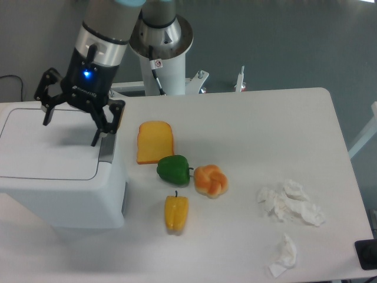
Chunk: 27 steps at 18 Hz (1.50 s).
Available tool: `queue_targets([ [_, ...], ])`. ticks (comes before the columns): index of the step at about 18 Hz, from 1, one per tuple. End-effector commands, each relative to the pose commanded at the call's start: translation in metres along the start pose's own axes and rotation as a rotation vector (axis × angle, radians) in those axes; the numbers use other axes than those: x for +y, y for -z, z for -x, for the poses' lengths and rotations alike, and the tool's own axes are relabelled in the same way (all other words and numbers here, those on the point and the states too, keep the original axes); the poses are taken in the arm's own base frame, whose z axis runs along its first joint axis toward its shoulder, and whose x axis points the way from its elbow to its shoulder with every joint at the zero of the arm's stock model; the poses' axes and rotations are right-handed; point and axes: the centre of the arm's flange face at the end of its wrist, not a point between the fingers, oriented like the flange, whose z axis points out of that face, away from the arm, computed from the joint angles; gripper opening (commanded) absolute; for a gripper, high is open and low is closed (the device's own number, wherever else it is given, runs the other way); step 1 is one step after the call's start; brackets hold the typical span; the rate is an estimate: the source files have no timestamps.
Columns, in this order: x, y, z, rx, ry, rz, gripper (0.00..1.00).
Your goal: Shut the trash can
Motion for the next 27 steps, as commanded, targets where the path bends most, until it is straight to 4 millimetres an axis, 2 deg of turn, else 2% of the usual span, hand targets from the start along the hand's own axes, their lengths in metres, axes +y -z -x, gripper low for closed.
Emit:
queue_targets([
  [6, 0.012, 0.031, 0.074, -0.105, 0.083, -0.025, 1.00],
  [13, 0.036, 0.039, 0.135, -0.250, -0.133, 0.094, 1.00],
  [15, 0.045, 0.034, 0.155, -0.284, -0.219, 0.164, 1.00],
  [21, 0.086, 0.043, 0.200, -0.334, -0.445, 0.374, 1.00],
  [27, 0.110, 0.051, 0.220, -0.332, -0.498, 0.432, 1.00],
])
